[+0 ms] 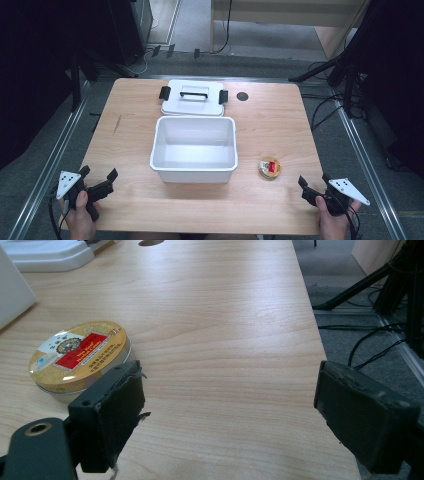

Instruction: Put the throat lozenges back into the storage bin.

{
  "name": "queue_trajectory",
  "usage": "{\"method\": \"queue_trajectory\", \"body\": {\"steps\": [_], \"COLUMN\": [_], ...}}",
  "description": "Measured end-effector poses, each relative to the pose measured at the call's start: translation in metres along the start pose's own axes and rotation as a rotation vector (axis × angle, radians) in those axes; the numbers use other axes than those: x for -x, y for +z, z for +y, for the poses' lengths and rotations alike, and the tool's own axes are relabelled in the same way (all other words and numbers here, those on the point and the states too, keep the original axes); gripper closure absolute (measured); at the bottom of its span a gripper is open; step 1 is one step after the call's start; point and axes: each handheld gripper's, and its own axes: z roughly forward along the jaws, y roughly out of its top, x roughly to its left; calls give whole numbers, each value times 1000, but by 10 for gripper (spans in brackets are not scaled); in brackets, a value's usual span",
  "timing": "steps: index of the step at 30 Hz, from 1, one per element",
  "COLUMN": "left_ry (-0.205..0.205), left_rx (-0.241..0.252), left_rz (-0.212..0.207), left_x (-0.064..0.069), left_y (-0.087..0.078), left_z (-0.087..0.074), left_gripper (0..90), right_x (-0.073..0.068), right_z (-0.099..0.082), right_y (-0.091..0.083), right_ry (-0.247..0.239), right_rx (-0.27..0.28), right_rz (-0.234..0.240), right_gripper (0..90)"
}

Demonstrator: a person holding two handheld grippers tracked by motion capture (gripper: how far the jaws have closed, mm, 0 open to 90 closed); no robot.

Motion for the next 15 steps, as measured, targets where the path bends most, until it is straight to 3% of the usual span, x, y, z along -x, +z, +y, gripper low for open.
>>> {"method": "queue_trajectory", "body": {"steps": [2,4,7,11,12,13,15], "left_ry": [3,28,24,24,26,29,29], "left_rx": [7,24,29,23,22,23,24], "left_rz": [1,9,8,4,6,8,8], "left_x": [1,1,1,0,1,1,1], "left_y": [1,1,1,1,1,1,1], "left_z": [-1,-2,-2,-2,-2,-2,-2], "left_gripper": [0,0,0,0,0,0,0], "right_x": [2,8,8,2,-4,-4,-13], "right_z": [0,3,4,13,20,20,30], "right_y": [0,0,0,-2,-2,-2,0], "right_ry": [3,49,52,38,21,21,-31], "right_rx": [0,-16,-31,-57,-97,-97,-160], "right_rz": [4,21,28,58,66,66,79], "right_gripper": [128,131,131,132,133,133,133]}}
